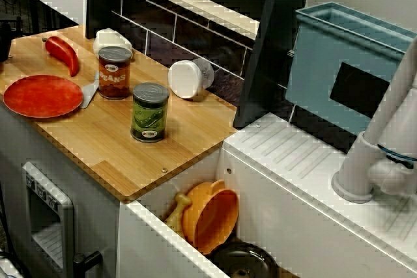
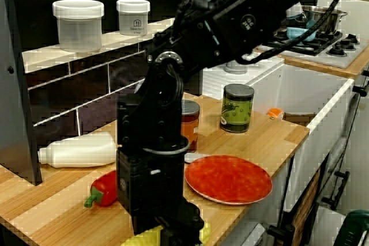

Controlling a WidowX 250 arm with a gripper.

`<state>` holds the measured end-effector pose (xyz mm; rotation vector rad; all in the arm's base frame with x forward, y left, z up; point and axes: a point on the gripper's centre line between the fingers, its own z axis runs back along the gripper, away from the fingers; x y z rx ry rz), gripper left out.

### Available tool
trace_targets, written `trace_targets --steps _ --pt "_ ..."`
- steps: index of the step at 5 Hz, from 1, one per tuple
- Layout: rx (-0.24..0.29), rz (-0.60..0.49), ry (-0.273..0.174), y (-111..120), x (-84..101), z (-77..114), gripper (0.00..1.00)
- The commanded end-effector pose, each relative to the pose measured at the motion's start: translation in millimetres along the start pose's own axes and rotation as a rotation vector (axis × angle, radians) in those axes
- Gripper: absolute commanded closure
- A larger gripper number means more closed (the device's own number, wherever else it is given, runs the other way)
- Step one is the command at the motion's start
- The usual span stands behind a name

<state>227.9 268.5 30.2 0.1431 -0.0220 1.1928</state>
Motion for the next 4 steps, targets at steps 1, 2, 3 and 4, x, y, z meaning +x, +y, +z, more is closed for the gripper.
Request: trace_targets --steps 1,2,3,4 --pt "0.018 0.030 0.005 -13.7 -3.1 8.7 1.00" --pt "0.037 0.066 0.013 -19.5 -2.5 10.4 0.96" --pt "0.037 0.066 0.013 -19.5 -2.5 10.4 0.00" --pt "0.037 0.066 0.013 -19.5 -2.5 10.4 0.00"
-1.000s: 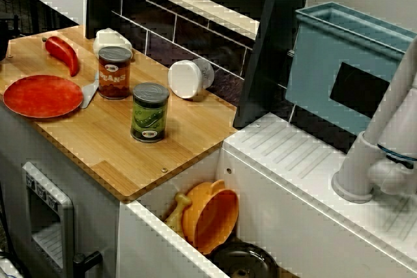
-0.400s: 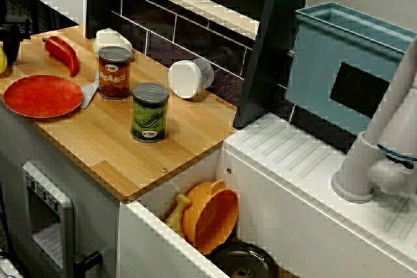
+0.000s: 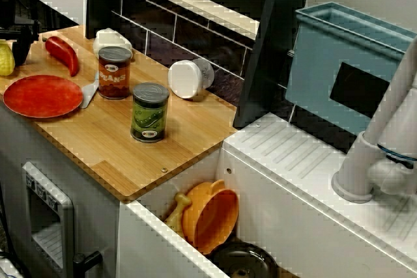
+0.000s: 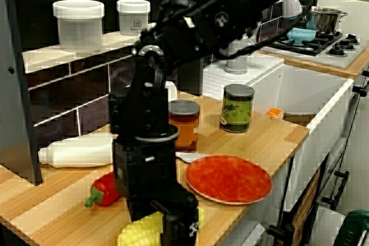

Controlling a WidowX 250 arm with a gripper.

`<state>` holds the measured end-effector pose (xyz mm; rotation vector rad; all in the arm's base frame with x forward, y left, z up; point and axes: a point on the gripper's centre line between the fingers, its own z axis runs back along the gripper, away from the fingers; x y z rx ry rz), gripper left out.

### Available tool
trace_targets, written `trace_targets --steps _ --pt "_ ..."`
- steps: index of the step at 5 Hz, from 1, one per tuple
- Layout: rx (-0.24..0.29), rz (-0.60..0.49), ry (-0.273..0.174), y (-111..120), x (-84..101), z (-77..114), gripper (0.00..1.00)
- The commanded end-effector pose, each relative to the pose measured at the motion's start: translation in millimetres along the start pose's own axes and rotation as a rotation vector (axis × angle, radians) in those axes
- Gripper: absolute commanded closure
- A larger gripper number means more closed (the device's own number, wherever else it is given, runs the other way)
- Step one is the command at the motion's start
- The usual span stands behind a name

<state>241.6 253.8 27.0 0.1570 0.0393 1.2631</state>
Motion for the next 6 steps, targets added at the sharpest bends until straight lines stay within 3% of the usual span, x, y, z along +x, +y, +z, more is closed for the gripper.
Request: trace_targets --steps 1,4,6 --pt "-0.009 0.000 -0.031 -1.1 5.7 11.3 0.00" --pt "-0.009 0.000 -0.031 -1.1 5.7 11.3 0.00" --pt "0.009 -0.002 0.029 -10.0 1.1 27.7 0.00"
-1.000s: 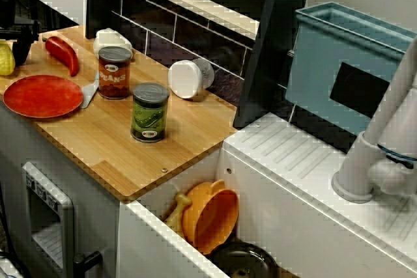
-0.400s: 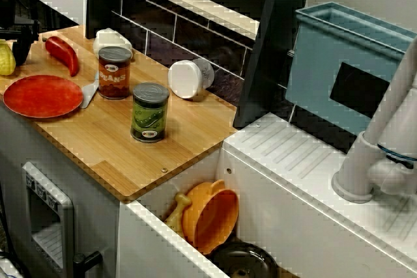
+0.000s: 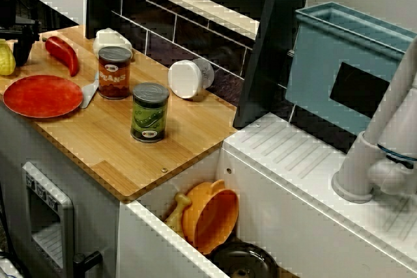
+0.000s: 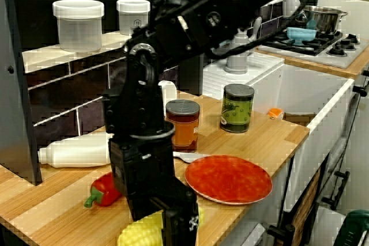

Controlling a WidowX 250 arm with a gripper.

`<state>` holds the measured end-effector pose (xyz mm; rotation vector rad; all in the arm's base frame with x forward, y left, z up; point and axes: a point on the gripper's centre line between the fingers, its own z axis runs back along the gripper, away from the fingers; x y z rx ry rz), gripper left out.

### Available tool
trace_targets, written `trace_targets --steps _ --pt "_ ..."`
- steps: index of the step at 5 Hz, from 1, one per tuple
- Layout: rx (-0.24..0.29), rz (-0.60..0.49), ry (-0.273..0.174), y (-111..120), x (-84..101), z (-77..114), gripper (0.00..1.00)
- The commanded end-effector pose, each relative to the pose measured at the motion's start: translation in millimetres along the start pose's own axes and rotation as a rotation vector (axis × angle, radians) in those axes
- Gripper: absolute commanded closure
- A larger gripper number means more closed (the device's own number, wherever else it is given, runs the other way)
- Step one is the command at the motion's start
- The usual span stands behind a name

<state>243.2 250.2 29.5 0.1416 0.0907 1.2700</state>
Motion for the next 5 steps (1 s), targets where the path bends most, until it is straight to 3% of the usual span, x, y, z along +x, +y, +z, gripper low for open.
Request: trace_targets --steps 1,4,5 --pt "-0.001 -0.002 0.019 -12.4 1.1 36.0 0.00" --pt "-0.014 -0.017 0.060 -13.1 -2.9 53.7 0.00" --pt "-0.019 -0.041 0.055 -19.6 -13.8 53.8 0.00"
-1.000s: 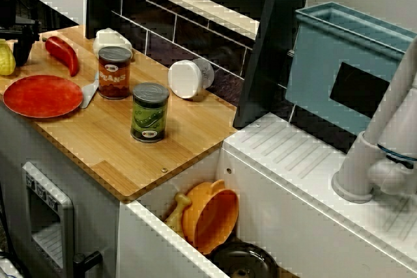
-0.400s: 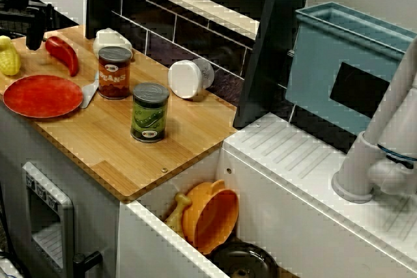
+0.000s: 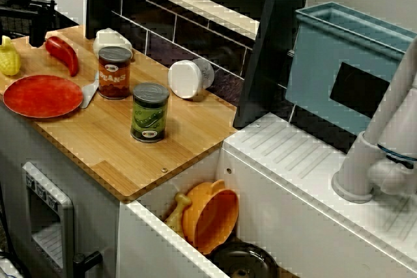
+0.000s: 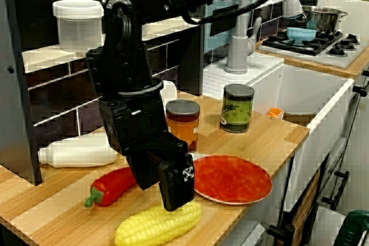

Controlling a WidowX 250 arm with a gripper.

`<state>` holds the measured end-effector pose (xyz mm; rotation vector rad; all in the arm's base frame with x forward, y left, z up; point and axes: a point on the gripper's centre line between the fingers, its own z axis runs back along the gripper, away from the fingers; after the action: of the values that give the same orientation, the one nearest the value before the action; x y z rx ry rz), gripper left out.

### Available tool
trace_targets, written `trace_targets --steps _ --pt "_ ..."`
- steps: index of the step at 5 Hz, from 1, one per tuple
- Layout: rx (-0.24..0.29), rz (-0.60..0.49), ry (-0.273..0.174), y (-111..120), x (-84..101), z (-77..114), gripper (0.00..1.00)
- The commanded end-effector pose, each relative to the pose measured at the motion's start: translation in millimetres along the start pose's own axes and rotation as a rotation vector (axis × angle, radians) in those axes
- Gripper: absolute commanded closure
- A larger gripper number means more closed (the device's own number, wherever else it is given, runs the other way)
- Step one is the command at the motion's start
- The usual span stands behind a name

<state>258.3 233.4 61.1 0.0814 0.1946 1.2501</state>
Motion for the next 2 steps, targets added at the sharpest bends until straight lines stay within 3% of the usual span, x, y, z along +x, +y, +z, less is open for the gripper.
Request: trace_targets --steps 1,2 --pt "-0.065 -0.108 -0.094 -17.5 -19.2 17.6 0.00" --pt "-0.089 -0.161 -0.112 -27.7 -25.7 15.8 0.00"
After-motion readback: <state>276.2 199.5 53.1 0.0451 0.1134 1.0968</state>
